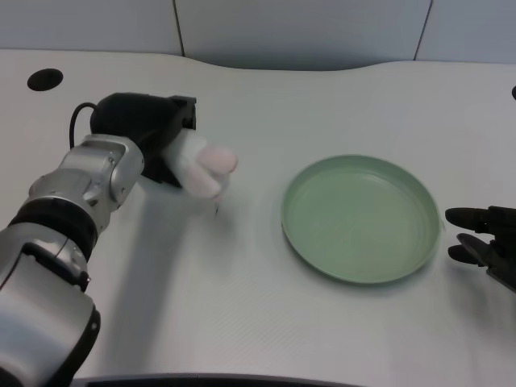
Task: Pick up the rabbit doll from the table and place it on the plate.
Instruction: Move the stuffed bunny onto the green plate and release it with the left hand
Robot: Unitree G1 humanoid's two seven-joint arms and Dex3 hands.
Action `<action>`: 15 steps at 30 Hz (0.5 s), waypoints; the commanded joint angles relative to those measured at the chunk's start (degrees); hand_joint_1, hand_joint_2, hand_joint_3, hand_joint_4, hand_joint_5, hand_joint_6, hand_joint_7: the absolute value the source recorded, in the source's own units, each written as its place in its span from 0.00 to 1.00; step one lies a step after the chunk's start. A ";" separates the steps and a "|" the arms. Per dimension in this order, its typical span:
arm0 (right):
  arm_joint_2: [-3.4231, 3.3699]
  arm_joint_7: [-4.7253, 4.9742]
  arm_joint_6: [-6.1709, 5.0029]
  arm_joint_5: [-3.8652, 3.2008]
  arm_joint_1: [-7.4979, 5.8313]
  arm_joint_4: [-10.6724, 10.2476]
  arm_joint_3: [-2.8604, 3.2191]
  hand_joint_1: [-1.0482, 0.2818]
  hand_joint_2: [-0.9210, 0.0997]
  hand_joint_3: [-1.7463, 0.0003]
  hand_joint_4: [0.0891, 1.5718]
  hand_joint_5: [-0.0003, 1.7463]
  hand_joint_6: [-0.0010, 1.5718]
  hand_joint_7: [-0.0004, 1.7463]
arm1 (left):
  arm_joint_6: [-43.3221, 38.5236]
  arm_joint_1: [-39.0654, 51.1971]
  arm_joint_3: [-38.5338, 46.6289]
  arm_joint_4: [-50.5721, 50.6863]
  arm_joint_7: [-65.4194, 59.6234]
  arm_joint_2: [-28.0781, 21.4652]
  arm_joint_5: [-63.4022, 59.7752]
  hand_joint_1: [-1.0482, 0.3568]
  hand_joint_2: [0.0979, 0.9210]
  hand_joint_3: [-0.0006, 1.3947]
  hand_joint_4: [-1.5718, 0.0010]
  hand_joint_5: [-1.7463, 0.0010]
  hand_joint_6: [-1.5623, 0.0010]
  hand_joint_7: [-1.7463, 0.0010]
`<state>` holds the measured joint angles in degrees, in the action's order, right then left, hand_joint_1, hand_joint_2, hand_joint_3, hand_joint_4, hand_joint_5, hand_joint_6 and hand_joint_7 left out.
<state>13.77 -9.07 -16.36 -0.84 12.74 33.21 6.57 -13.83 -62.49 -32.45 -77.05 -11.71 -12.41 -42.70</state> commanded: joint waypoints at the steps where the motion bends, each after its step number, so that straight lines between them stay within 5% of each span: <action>1: -0.18 0.13 0.28 -0.48 0.31 0.31 0.25 0.45 0.00 0.90 0.63 0.12 0.59 0.00 | 0.39 -3.89 1.22 0.64 1.76 1.93 1.41 0.64 0.98 0.07 0.57 0.00 0.69 0.00; 3: -0.43 0.24 0.83 -0.32 0.49 0.11 0.03 0.45 0.00 0.90 0.62 0.12 0.59 0.00 | 0.53 -4.82 1.68 0.90 2.02 3.34 1.95 0.63 0.97 0.06 0.57 0.00 0.68 0.00; 5: -0.63 0.30 1.60 -0.25 0.65 -0.13 -0.07 0.45 0.00 0.90 0.62 0.11 0.59 0.00 | 0.11 -5.22 2.13 1.09 1.83 4.39 2.38 0.63 0.97 0.03 0.58 0.04 0.58 0.28; 8: -1.07 0.35 1.60 -0.24 0.75 -0.12 -0.23 0.45 0.00 0.90 0.63 0.12 0.60 0.00 | -0.56 -5.90 2.31 1.31 2.70 5.55 2.91 0.63 0.96 0.01 0.58 0.03 0.53 0.34; 9: -1.02 0.43 1.26 0.25 0.85 0.06 -0.55 0.45 0.00 0.90 0.63 0.12 0.60 0.00 | -1.88 -6.02 2.29 1.60 2.31 6.10 3.12 0.63 0.96 0.01 0.58 0.03 0.52 0.34; 10: -0.96 0.50 1.03 0.63 0.91 0.19 -0.78 0.45 0.00 0.90 0.62 0.12 0.60 0.00 | -2.85 -6.06 2.25 1.77 1.93 6.44 3.27 0.64 0.94 0.01 0.51 0.01 0.55 0.14; 11: -0.91 0.55 0.87 0.89 0.96 0.28 -0.93 0.44 0.00 0.90 0.62 0.12 0.60 0.00 | -3.54 -6.10 2.21 1.86 1.67 6.65 3.37 0.64 0.94 0.01 0.49 0.01 0.57 0.07; 15: -1.60 0.47 -0.33 1.19 0.87 0.48 -1.54 0.44 0.00 0.90 0.63 0.12 0.60 0.00 | -4.97 -6.85 1.90 2.32 2.48 10.07 3.57 0.63 0.95 0.01 0.48 0.00 0.59 0.00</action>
<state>12.24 -8.80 -15.63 0.29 13.45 33.26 5.11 -18.20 -67.81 -30.58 -75.55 -9.95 -3.54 -39.50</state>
